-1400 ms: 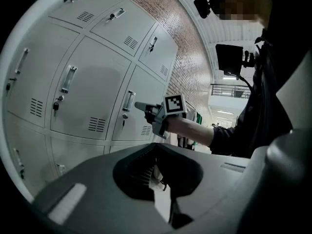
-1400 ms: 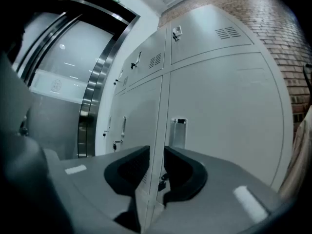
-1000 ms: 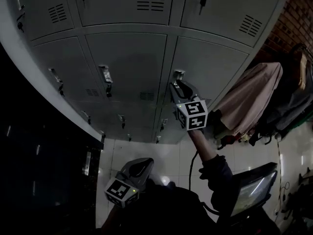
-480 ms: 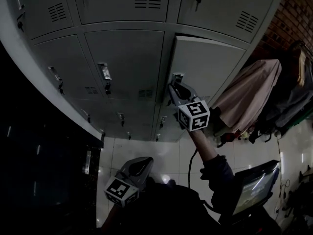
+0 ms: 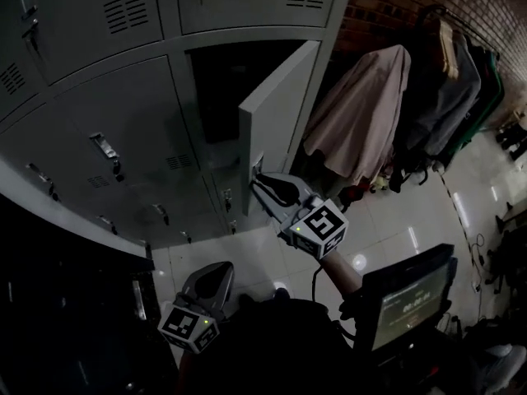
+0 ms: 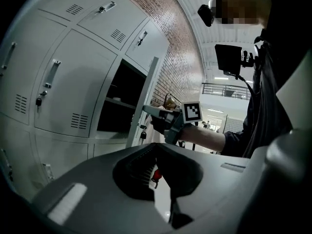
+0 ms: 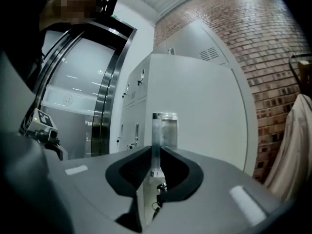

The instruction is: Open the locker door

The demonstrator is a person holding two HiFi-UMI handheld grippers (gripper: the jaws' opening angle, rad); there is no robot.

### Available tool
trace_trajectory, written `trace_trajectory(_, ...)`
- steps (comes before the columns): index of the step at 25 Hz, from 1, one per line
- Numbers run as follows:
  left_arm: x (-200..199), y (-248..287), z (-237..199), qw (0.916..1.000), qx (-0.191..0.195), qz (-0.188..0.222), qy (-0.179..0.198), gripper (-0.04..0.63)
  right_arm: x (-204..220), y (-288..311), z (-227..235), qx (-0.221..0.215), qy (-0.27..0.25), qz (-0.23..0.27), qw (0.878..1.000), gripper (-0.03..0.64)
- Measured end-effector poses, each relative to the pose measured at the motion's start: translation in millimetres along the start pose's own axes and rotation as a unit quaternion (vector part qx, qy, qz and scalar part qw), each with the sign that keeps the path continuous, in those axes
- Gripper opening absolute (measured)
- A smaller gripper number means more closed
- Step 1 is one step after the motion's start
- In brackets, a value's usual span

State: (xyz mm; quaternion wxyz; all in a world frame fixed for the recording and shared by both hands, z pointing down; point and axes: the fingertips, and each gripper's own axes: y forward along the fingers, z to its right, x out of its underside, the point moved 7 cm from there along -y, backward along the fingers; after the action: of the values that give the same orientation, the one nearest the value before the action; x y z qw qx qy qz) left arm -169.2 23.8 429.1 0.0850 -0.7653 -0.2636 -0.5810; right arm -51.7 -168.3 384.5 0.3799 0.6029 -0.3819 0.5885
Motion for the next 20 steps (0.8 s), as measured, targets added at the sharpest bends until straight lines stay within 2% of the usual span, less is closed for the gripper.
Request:
trace_trajectory(3,-4,12,9,0.9998,0.017,-0.001,0.007,0.015,-2,-32,1,0.02,-0.001,0.002,1.0,0.047)
trace_trajectory(5,-4,20,14,0.9996,0.027,-0.004,0.012,0.015,-5,-53,0,0.04,0.002,0.008,0.999,0.006)
trace_trajectory(11,-6,36,33,0.9982,0.055,-0.013,0.024,0.015,-4,-99,8,0.091,0.001,0.01,0.996,0.001)
trace_trajectory(20,-1,43,48,0.998,0.057,-0.017,0.021,0.015,8,-146,3,0.123,0.015,-0.009,0.992,0.002)
